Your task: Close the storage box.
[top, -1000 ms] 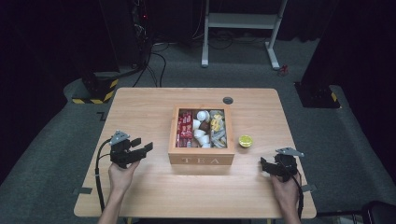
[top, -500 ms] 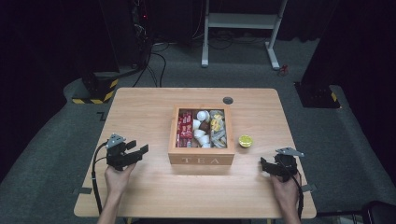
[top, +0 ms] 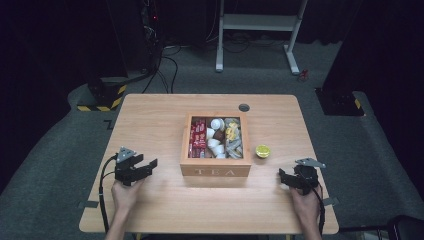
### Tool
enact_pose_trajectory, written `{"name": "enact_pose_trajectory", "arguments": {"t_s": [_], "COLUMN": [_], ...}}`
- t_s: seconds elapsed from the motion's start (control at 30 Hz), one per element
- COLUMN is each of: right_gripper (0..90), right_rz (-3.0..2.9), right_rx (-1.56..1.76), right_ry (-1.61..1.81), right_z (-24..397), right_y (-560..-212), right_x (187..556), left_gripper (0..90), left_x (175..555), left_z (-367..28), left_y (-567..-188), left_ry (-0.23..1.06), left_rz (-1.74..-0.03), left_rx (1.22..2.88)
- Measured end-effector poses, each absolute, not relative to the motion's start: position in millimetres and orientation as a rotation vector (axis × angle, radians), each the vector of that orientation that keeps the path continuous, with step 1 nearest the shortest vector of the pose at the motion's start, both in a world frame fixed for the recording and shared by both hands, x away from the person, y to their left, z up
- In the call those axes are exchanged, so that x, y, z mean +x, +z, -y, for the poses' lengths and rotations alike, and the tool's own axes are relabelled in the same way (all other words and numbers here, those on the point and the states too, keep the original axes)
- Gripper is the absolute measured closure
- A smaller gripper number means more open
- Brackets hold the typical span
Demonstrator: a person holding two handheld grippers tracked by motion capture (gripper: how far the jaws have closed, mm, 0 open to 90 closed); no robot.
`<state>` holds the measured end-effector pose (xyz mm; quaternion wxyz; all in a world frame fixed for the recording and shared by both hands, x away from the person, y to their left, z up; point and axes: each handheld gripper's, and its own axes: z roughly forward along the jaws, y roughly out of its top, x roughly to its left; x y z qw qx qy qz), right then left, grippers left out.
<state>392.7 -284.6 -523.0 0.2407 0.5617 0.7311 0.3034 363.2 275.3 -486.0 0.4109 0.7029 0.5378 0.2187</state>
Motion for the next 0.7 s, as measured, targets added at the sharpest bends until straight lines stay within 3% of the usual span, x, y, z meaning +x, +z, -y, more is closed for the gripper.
{"name": "enact_pose_trajectory", "arguments": {"t_s": [0.7], "right_gripper": [20.7], "right_rz": [-2.000], "right_rx": [1.537], "right_ry": [0.829], "right_z": [285], "right_y": [-523], "right_x": [393], "left_gripper": [35.1], "left_x": [370], "left_z": [-272], "left_y": [-520], "left_ry": [0.580], "left_rz": [-1.454], "left_rx": [1.817]}}
